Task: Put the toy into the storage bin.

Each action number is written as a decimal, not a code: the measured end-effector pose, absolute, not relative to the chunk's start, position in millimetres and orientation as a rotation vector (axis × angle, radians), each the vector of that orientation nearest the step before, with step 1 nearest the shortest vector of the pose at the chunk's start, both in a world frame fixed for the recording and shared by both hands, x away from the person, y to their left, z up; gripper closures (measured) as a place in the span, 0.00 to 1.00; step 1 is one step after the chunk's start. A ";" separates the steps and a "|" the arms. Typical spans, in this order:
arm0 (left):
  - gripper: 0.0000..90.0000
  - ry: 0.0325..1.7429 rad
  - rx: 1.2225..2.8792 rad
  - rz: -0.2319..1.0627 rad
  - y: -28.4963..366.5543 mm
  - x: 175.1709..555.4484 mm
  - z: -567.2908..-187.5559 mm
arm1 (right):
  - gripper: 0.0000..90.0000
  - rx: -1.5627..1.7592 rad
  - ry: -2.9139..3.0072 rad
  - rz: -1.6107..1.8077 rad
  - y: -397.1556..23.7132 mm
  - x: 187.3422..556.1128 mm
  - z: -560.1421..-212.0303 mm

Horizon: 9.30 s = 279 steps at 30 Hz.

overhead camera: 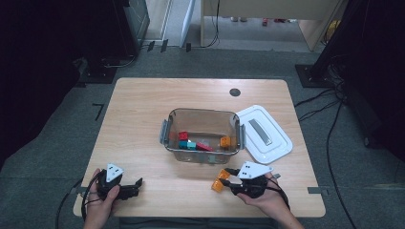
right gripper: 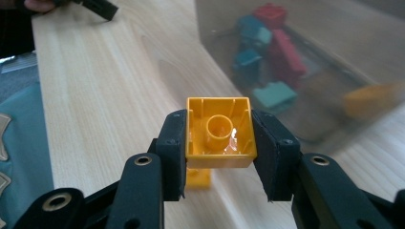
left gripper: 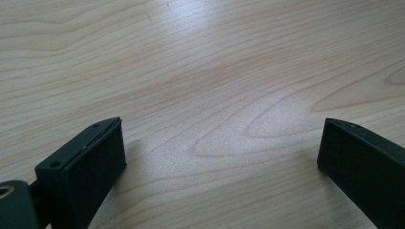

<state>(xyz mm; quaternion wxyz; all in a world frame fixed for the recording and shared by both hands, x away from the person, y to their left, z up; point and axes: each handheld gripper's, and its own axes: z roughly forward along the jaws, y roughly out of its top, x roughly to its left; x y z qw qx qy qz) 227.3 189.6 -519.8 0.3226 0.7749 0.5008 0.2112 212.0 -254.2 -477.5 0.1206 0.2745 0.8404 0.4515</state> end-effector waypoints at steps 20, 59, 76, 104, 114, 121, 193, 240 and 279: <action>0.02 1.315 2.034 0.554 189.5 227.3 -519.7 | 0.67 0.871 2.327 1.389 -298.3 207.8 -446.8; 0.02 1.316 2.034 0.553 189.5 227.3 -519.7 | 0.67 0.745 2.239 1.453 -269.5 246.5 -381.3; 0.02 1.315 2.031 0.556 189.5 227.4 -519.9 | 0.67 0.816 2.265 1.441 -246.2 283.3 -380.9; 0.02 1.315 2.033 0.554 189.5 227.3 -519.8 | 0.66 1.128 2.486 1.133 -212.8 335.3 -394.7; 0.02 1.315 2.033 0.554 189.5 227.3 -519.8 | 0.59 1.113 2.491 1.107 -212.2 336.1 -399.5; 0.02 1.314 2.034 0.556 189.6 227.4 -519.8 | 0.32 1.003 2.448 1.209 -215.5 327.2 -394.6; 0.02 1.308 2.038 0.552 189.5 227.0 -519.8 | 0.26 0.884 2.294 1.448 -289.8 193.6 -453.0; 0.02 1.304 2.040 0.550 189.4 226.9 -519.8 | 0.46 0.863 2.479 1.208 -225.3 197.6 -515.0; 0.02 1.301 2.041 0.549 189.4 226.9 -519.8 | 0.67 0.877 2.363 1.282 -250.0 193.6 -485.1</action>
